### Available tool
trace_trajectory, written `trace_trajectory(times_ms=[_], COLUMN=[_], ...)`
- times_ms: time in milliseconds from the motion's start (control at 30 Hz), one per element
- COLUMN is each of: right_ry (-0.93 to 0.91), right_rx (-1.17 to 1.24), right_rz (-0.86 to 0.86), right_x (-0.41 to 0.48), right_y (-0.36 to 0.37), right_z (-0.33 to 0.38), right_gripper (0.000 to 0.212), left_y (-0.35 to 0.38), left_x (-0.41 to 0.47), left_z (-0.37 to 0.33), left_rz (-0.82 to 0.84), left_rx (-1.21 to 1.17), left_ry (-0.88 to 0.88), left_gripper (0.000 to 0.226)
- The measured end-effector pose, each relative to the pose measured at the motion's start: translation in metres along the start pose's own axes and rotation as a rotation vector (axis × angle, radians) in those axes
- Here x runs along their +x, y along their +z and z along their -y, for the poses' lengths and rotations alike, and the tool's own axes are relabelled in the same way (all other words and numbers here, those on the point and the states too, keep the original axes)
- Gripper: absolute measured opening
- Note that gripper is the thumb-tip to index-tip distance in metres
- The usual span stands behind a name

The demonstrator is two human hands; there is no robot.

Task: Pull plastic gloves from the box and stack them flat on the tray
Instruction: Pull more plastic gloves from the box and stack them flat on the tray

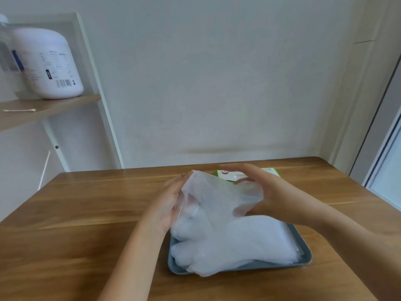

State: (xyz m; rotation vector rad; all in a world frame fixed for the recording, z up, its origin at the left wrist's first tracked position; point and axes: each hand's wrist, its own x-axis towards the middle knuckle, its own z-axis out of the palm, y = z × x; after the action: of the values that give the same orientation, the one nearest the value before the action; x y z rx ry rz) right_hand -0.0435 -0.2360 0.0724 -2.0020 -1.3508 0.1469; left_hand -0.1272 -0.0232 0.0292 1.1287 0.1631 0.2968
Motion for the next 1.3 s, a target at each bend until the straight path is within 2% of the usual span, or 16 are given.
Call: trace_trajectory(times_ms=[100, 133, 167, 200, 300, 367, 533, 667, 733, 833, 967, 1100, 1233, 1300], right_ry=[-0.085, -0.14, -0.191, -0.198, 0.001, 0.07, 0.003, -0.205, -0.274, -0.298, -0.301, -0.269, -0.156, -0.101], right_rx=[-0.136, -0.254, -0.359, -0.418, -0.465, -0.512, -0.398, -0.282, -0.165, 0.117, 0.436, 0.414, 0.337, 0.192], right_rz=[-0.321, -0.416, -0.471, -0.475, -0.383, -0.34, -0.294, -0.146, -0.094, -0.038, -0.035, -0.041, -0.038, -0.073], right_x=[0.014, 0.02, 0.024, 0.029, 0.043, 0.053, 0.073, 0.08, 0.078, 0.072, 0.065, 0.049, 0.036, 0.034], right_y=[0.007, 0.007, 0.006, 0.005, -0.003, -0.008, -0.018, -0.021, -0.023, -0.024, -0.025, -0.029, -0.033, -0.036], right_z=[0.005, 0.009, 0.013, 0.018, 0.036, 0.047, 0.068, 0.074, 0.077, 0.08, 0.074, 0.058, 0.041, 0.043], right_gripper=[0.032, 0.022, 0.02, 0.021, 0.038, 0.045, 0.049, 0.051, 0.041, 0.021, 0.027, 0.025, 0.016, 0.02], left_y=[-0.003, -0.006, -0.008, -0.01, -0.016, -0.02, -0.032, -0.052, -0.057, -0.052, -0.044, -0.036, -0.034, -0.033], left_x=[0.001, 0.001, 0.001, 0.001, 0.002, 0.003, 0.006, 0.004, 0.005, 0.005, 0.005, 0.003, 0.006, 0.004], left_z=[-0.003, -0.005, -0.006, -0.007, -0.01, -0.012, -0.017, -0.027, -0.027, -0.024, -0.015, -0.005, 0.003, 0.002], left_rz=[-0.003, -0.012, -0.024, -0.037, -0.099, -0.173, -0.308, -0.342, -0.31, -0.245, -0.056, 0.13, 0.236, 0.238], left_rx=[-0.043, -0.061, -0.074, -0.075, -0.023, 0.03, 0.115, -0.097, -0.124, -0.112, -0.067, -0.101, -0.062, 0.077], left_ry=[0.021, 0.038, 0.046, 0.059, 0.095, 0.127, 0.19, 0.119, 0.053, -0.061, -0.2, -0.214, -0.116, -0.063], left_gripper=[0.021, 0.025, 0.03, 0.034, 0.031, 0.027, 0.056, 0.072, 0.073, 0.059, 0.101, 0.113, 0.081, 0.09])
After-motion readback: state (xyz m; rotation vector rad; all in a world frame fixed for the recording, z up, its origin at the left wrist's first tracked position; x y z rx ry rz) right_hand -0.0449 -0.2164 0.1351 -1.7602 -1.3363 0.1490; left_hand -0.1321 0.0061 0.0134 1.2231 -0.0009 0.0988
